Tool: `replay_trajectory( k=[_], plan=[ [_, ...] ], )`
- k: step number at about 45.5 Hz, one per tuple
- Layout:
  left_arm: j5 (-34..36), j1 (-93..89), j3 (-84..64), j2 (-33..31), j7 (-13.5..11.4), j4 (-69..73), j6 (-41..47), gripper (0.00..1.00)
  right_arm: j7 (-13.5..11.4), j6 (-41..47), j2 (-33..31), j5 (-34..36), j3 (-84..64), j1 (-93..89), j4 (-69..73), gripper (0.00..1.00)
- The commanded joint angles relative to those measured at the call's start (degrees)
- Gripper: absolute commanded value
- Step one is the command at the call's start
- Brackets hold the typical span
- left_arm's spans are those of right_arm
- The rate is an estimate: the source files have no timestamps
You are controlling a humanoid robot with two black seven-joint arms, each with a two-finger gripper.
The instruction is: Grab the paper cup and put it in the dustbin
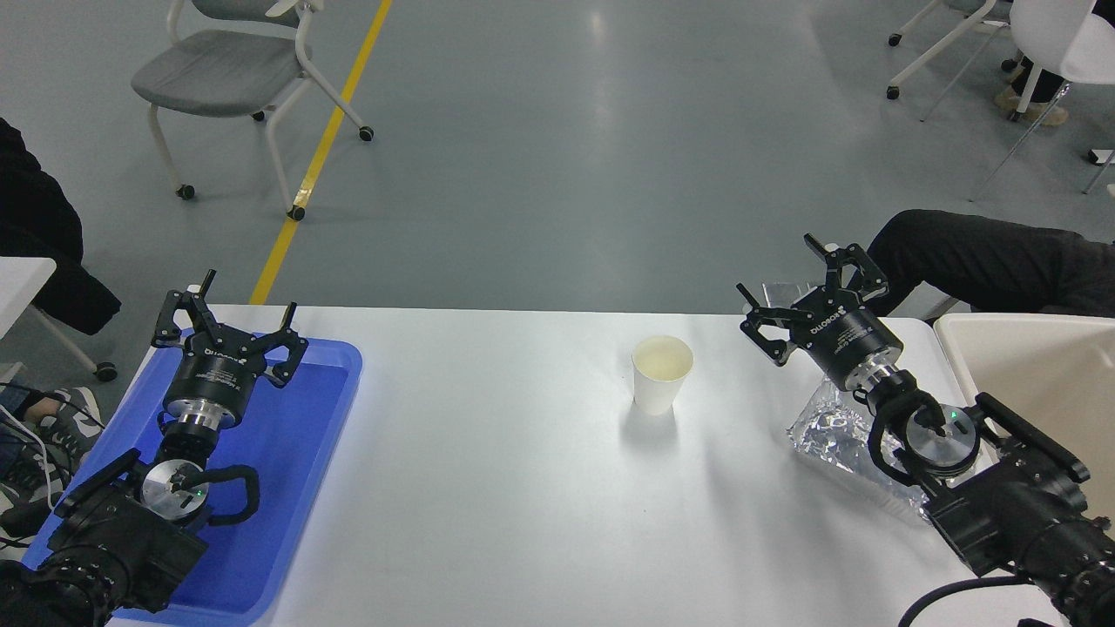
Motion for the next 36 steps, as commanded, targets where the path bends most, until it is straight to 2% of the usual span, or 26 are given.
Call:
replay_trajectory(
  k=[1,12,29,36],
  plan=[
    [0.00,0.00,-0.03,-0.08,-0.02,-0.08,0.00,1.00,-0.02,-0.02,-0.03,-0.51,-0.06,0.17,0.17,1.00],
    [0.00,-0.08,-0.03,-0.08,0.07,-0.08,0.00,1.00,-0.02,-0.45,0.06,-3.23,-0.85,1.92,0.17,1.00],
    [0.00,-0.08,0.06,-0.17,0.07,-0.08,0.00,1.00,-0.11,-0.89,-0.03,-3.76,-2.35,5.70,-0.01,1.00],
    [0.00,0.00,0.06,-0.08,0.07,-0.08,0.00,1.00,-0.28,-0.72,-1.96,-5.08,-2.52,8.16,0.87,1.00]
  ],
)
